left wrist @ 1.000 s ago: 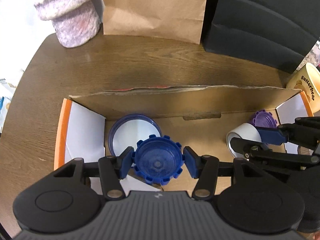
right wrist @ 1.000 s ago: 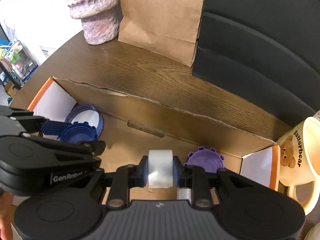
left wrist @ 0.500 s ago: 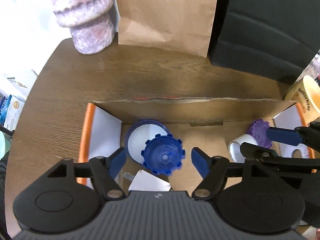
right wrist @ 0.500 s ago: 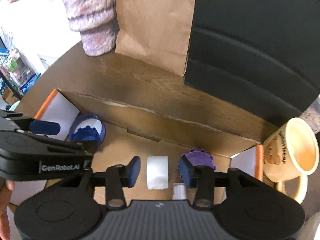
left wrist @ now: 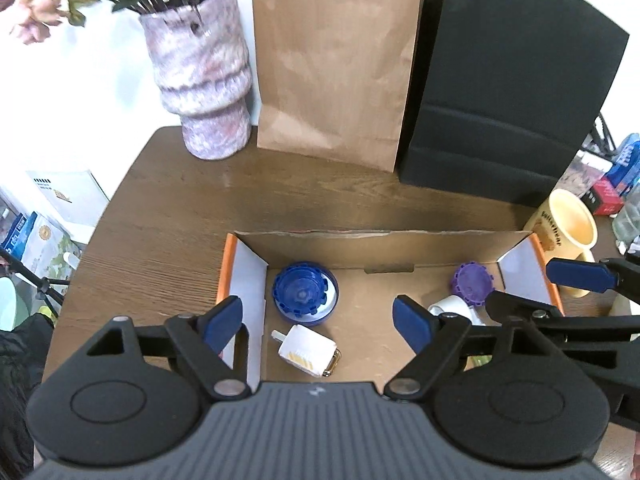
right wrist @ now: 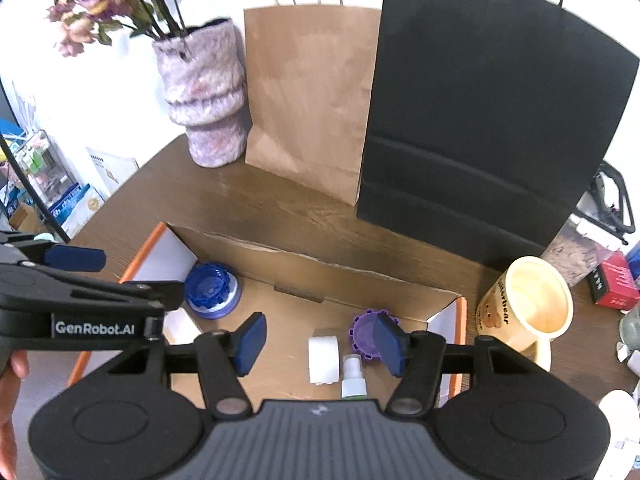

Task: Organize rigid objects
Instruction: 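Withdraw both open tools up and back from the box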

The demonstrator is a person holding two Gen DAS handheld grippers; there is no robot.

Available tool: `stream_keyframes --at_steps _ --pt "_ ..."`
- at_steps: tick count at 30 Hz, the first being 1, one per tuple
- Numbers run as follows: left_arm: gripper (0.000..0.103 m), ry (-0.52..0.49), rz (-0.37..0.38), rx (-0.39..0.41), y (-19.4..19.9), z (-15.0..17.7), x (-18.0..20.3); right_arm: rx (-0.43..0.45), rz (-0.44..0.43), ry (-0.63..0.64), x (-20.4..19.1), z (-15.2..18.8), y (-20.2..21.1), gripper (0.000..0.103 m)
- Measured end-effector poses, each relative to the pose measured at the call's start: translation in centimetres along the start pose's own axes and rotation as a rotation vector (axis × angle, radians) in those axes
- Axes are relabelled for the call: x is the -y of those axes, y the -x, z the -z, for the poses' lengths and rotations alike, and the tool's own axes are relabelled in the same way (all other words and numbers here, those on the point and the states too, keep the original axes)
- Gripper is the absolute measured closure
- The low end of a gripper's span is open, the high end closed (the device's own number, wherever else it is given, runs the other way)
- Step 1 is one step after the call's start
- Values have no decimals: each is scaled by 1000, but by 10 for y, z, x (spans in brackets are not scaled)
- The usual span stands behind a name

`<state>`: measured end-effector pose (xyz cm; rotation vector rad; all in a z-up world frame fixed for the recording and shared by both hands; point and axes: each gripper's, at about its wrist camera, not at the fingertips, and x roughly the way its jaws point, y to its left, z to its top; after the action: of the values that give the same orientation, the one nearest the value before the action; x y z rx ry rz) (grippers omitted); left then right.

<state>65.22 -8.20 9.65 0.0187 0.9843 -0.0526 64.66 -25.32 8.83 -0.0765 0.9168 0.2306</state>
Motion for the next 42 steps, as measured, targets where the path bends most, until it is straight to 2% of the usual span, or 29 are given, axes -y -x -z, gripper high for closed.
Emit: stream_keyframes --at_steps 5,7,11,13,17,23,28,35,38,42 --pt "19 4 -7 49 25 6 0 36 -1 -1 -6 3 26 43" --pt "19 6 -13 94 38 9 0 65 -4 -1 -9 6 36 43" --pt "19 16 -5 226 63 24 -3 131 11 4 -14 18 54 33" --pt "19 9 -11 267 70 31 -3 174 8 3 -16 26 63 33" --pt "19 -18 -41 426 88 52 -2 285 9 3 -20 46 77 30" --pt "18 30 -35 521 94 76 -8 487 15 -65 -20 81 95 20" --pt "18 29 -50 656 98 106 -7 629 12 -98 -18 109 105 20" --pt "18 13 -61 750 108 141 -6 731 21 -99 -21 146 109 17" --pt "18 26 -43 781 114 151 -8 745 28 -113 -22 156 112 17" --pt "18 13 -57 801 119 168 -4 750 20 -115 -25 170 117 17"
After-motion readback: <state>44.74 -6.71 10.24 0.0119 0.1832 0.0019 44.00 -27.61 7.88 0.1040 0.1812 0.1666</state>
